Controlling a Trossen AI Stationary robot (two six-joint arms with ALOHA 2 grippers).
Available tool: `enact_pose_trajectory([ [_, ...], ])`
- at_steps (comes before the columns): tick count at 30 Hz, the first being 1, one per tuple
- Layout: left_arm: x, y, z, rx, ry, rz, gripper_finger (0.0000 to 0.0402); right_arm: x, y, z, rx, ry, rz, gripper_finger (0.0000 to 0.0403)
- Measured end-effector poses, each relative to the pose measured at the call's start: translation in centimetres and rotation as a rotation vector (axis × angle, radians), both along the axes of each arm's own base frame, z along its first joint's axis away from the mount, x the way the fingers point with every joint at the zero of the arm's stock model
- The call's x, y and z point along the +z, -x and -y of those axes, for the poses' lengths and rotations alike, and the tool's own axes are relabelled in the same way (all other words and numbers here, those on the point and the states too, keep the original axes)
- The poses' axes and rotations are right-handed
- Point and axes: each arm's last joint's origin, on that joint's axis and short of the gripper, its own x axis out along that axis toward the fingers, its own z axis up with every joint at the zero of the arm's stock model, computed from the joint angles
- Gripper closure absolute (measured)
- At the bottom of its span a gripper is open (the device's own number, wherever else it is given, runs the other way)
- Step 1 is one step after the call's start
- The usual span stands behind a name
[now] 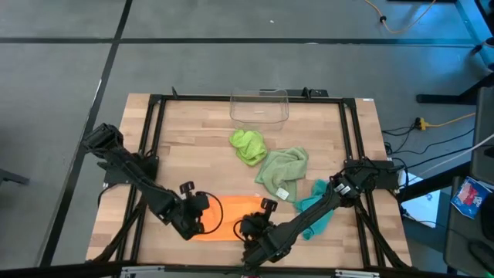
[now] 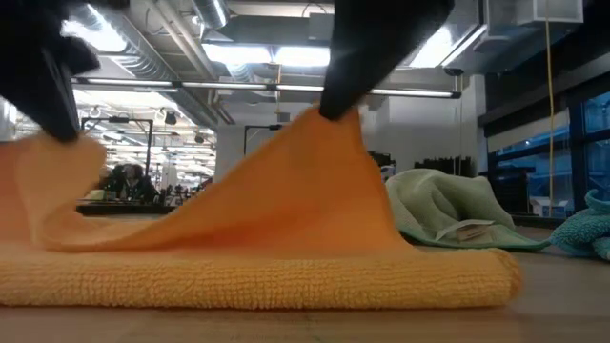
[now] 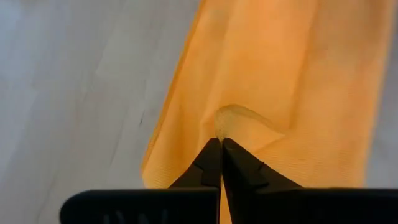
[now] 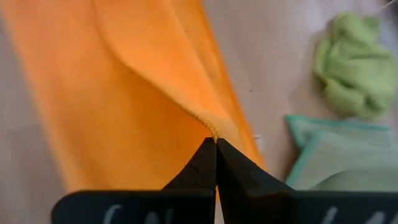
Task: Fold microfiber towels
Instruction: Fold the orange microfiber towel
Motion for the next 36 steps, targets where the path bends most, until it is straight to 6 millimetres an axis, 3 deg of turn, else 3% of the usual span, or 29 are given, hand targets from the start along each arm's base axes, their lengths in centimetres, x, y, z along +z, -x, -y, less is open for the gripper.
enact_pose_trajectory([
  [9,2.7,1.4,3.4,-0.110,0.039,0.073,0.0401,3.5,0.6,-2.3,-0.016,-0.283,0.014,0.0400],
  [14,3.9,2.5,5.2,-0.174,0.077,0.105,0.0401,4.4,1.4,-3.3,0.006,-0.378,-0.001,0.0400],
  [30,6.2,4.6,9.5,-0.370,0.230,0.269,0.0401,4.4,2.2,-4.9,0.032,-0.575,-0.109,0.0399],
  [36,6.3,4.7,9.9,-0.401,0.227,0.296,0.0402,4.5,2.1,-5.4,0.071,-0.691,-0.165,0.0399],
])
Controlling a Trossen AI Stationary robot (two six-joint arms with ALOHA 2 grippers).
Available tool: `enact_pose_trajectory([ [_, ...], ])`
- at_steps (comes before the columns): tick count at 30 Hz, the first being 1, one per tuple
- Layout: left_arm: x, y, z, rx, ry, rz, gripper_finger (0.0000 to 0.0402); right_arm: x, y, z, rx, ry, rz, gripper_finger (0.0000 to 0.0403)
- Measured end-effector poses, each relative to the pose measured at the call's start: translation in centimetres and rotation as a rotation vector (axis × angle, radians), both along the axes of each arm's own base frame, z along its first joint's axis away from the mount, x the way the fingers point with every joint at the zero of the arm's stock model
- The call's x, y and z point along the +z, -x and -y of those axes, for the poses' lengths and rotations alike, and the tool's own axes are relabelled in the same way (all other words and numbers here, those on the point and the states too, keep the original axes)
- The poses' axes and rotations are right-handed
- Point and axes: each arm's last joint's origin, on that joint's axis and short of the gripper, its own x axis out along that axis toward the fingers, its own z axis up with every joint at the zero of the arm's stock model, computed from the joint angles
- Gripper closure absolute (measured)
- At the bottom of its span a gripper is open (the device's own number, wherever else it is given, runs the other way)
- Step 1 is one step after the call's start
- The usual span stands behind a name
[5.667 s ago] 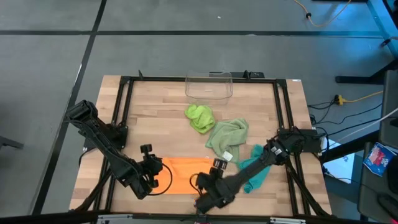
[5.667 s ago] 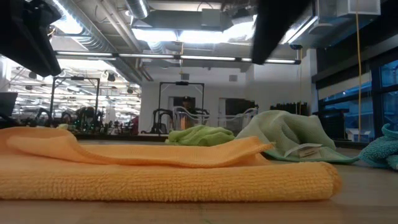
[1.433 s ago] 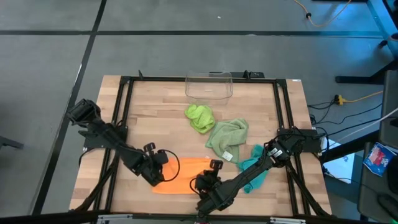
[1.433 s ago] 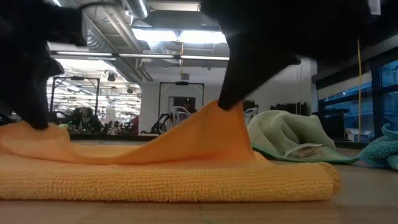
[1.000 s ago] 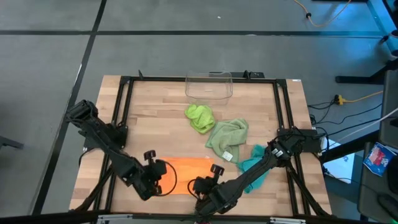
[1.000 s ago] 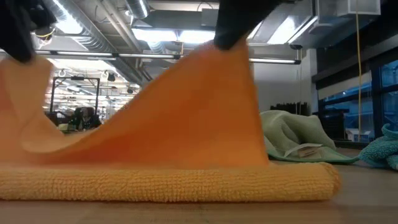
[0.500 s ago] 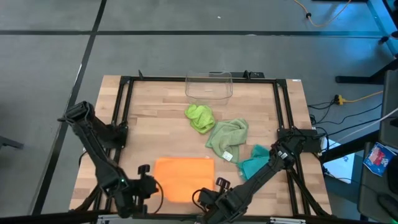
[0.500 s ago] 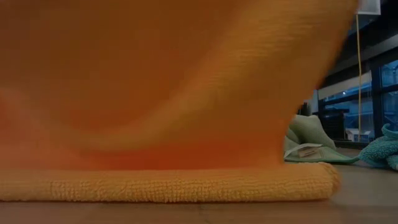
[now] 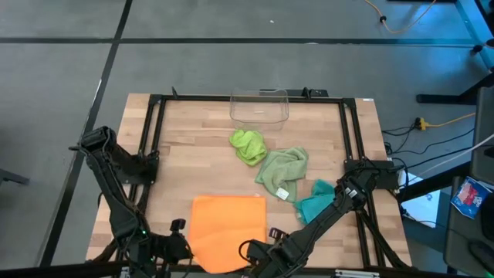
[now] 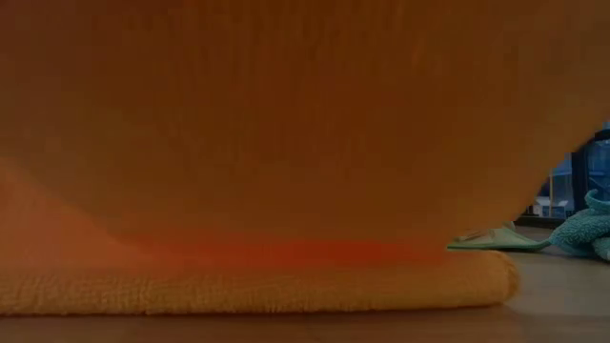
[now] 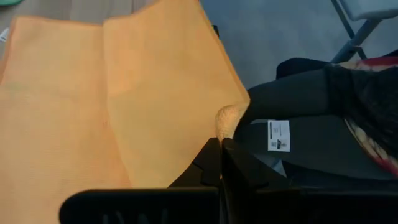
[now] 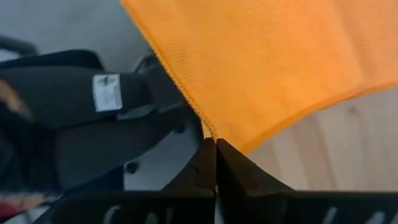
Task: Fold microfiber towels
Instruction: Fold the orange microfiber towel
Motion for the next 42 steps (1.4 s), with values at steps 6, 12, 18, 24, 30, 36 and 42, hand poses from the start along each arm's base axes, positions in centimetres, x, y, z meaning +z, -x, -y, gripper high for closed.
enact_pose_trajectory([
  [6,0.0,0.0,0.0,-0.002,0.007,0.000,0.0401,0.3,-0.3,-0.8,0.090,-0.152,-0.023,0.0399],
  [12,0.4,0.3,0.8,-0.054,0.035,0.042,0.0401,1.4,-0.3,-0.8,0.142,-0.181,0.026,0.0399],
  [18,1.3,0.8,1.9,-0.143,0.067,0.131,0.0401,2.8,0.1,-0.5,0.149,-0.196,0.056,0.0399],
  [24,1.1,1.2,1.9,-0.152,0.031,0.126,0.0401,3.4,0.3,-0.3,0.143,-0.187,0.072,0.0399],
  [30,0.3,1.4,1.2,-0.090,0.015,0.034,0.0401,3.3,0.5,0.0,0.132,-0.158,0.050,0.0399],
  [36,0.0,1.5,0.9,-0.061,-0.011,0.008,0.0401,3.1,0.3,0.7,0.097,-0.091,0.050,0.0399],
  [42,-0.3,0.8,0.0,-0.020,-0.051,-0.019,0.0401,2.8,0.0,2.3,0.030,0.013,0.029,0.0399],
])
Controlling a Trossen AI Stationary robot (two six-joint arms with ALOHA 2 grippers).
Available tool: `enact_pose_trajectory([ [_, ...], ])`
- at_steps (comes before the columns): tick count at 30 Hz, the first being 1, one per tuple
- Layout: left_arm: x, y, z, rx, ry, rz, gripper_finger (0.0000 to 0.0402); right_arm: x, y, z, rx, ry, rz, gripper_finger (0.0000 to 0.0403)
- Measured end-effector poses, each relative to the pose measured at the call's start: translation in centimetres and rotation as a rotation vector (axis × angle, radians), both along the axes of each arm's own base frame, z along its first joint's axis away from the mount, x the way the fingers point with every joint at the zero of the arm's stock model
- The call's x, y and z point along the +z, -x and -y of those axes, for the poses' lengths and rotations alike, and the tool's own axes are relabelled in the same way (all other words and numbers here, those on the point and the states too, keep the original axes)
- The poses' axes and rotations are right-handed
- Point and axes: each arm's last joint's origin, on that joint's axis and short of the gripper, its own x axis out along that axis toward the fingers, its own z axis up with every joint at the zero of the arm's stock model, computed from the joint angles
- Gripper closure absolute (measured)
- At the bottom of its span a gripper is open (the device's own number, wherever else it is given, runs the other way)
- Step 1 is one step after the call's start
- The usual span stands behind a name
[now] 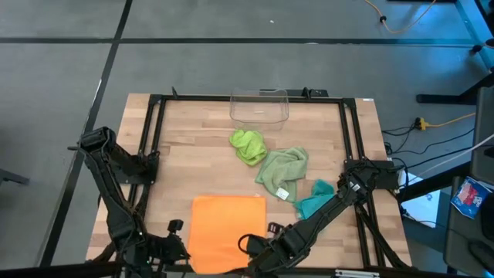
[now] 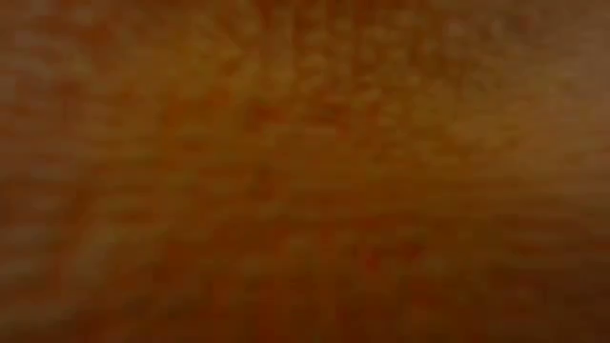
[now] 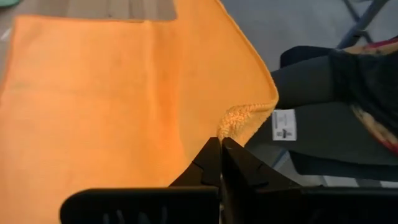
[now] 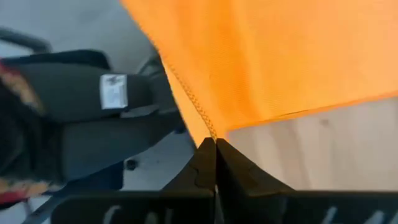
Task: Fold microfiber towels
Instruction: Fold the orange microfiber towel
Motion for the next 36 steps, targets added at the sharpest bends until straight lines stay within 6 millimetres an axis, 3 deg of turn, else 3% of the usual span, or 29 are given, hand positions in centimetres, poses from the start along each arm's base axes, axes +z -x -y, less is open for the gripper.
enact_pose_trajectory([
  [13,-1.1,-0.6,-2.4,0.196,-0.058,-0.128,0.0401,-1.1,-0.7,2.9,-0.148,0.162,-0.055,0.0399],
  [22,-4.5,-0.7,-4.3,0.336,-0.068,-0.194,0.0401,-4.0,-1.4,4.7,-0.208,0.219,-0.133,0.0399],
  [36,-6.9,-1.0,-5.8,0.414,-0.062,-0.212,0.0402,-4.8,-2.7,6.6,-0.266,0.269,-0.097,0.0399],
])
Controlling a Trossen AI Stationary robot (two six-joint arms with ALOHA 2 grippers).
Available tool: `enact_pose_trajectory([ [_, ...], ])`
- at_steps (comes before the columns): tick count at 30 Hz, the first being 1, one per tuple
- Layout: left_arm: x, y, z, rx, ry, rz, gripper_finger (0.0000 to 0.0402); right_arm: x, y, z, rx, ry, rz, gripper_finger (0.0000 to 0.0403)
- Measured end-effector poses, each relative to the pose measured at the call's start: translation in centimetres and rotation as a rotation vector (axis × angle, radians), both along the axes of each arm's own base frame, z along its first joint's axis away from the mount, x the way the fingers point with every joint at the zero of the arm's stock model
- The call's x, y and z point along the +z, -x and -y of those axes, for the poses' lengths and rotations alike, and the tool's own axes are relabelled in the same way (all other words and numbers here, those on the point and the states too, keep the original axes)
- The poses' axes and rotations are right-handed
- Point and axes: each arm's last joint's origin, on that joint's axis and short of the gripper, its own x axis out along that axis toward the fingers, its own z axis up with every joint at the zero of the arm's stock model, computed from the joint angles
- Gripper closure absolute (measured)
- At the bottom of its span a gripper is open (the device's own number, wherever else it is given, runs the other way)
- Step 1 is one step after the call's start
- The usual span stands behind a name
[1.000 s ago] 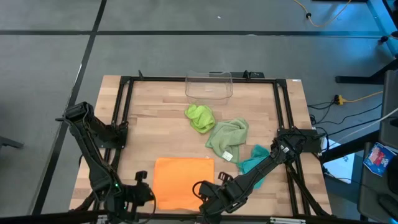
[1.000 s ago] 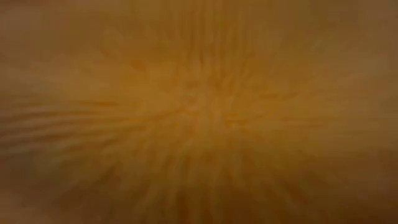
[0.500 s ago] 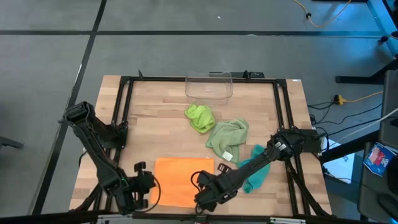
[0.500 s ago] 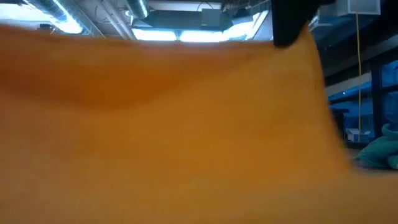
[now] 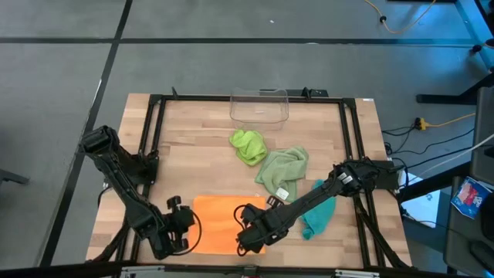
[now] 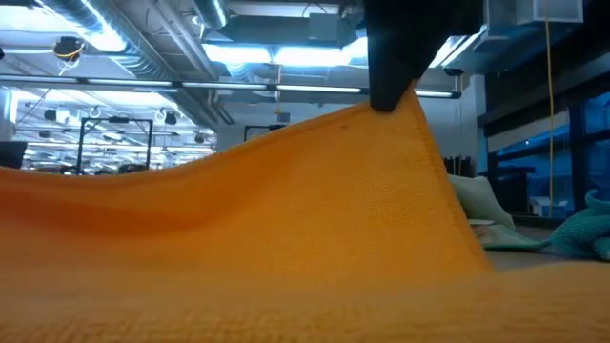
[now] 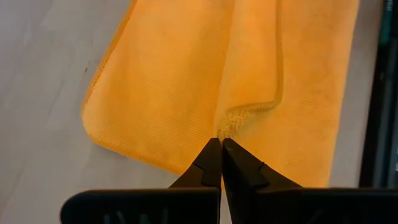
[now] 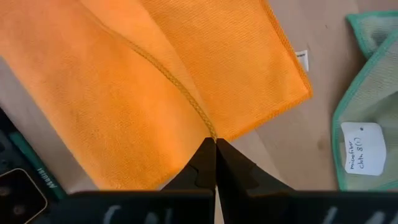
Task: Fold microfiber towels
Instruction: Fold the orange microfiber towel
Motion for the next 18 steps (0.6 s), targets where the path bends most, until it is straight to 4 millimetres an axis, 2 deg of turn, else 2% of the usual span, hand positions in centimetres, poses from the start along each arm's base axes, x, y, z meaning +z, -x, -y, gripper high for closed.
enact_pose_trajectory([
  [8,-0.1,0.0,-0.1,0.004,-0.012,0.004,0.0388,0.0,-0.1,0.2,-0.001,0.031,0.014,0.0369],
  [18,-0.3,0.4,-1.3,0.050,-0.148,0.003,0.0356,0.0,-0.4,1.4,-0.024,0.074,-0.007,0.0339],
])
